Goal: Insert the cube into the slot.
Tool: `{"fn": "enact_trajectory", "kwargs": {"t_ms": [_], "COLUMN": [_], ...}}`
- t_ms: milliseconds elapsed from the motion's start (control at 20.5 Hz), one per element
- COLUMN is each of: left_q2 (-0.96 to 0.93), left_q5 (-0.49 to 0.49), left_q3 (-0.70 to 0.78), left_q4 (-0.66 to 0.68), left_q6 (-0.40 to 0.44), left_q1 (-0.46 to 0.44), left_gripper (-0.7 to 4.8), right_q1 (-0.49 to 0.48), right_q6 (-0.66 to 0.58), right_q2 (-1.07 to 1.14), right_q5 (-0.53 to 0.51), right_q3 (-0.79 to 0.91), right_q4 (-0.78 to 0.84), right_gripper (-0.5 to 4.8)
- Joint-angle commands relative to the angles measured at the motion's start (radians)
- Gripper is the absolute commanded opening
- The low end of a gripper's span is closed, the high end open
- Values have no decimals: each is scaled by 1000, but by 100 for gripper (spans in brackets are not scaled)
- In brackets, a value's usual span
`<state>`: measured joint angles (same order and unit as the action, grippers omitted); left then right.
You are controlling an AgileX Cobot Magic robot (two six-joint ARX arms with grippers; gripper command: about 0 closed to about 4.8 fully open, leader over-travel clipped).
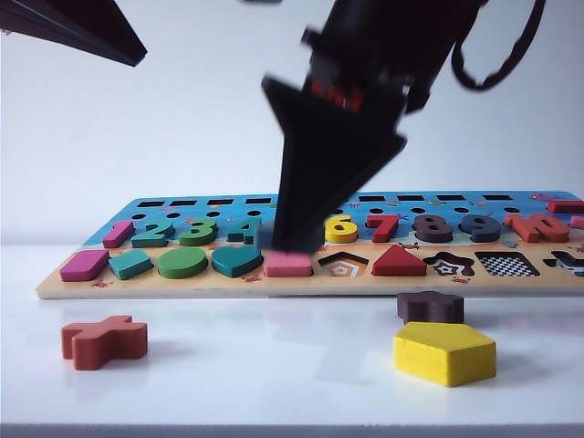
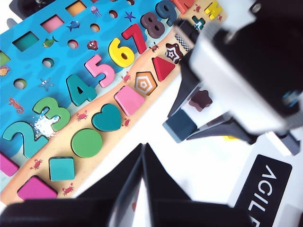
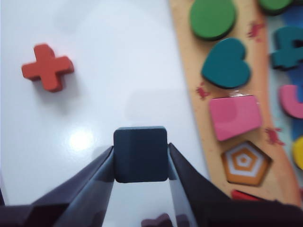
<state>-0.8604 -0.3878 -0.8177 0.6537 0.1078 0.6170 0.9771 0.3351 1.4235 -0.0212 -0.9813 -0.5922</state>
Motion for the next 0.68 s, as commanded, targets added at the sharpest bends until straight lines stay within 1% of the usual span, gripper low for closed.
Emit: {"fn": "enact_trajectory", "kwargs": {"t_ms": [49, 146, 195, 244, 342, 439, 488, 537, 586, 683], "left_q2": [4, 4, 4, 4, 4, 5, 5, 8, 9, 10], "left_q5": [-5, -5, -5, -5, -5, -5, -5, -5, -5, -5], "left_q3": [-4, -4, -4, -4, -4, -4, -4, -4, -4, -4], "left_q4": [-13, -13, -13, -13, -15, -35, -48, -64, -78, -105], "left_q6": [5, 5, 5, 5, 5, 5, 5, 5, 5, 4], "left_q1": [1, 1, 1, 1, 1, 1, 1, 1, 1, 1], "left_gripper": [10, 10, 10, 10, 10, 10, 10, 10, 10, 10], "right_q1": [1, 1, 1, 1, 1, 1, 1, 1, 1, 1], "right_q6": [-137, -227, -328, -365, -447, -584, -632, -679, -713, -770], "right_q2": [-107, -164, -230, -258, -329, -420, -456, -494, -525, -569], "right_q5": [63, 97, 143, 163, 194, 209, 209, 214, 220, 246], "right_q3": [-10, -25, -48, -58, -83, -116, -132, -155, -177, -203], "right_q4": [-19, -41, -66, -74, -90, -103, -114, -145, -185, -266], "right_gripper": [81, 80, 80, 80, 80, 78, 71, 53, 29, 2]}}
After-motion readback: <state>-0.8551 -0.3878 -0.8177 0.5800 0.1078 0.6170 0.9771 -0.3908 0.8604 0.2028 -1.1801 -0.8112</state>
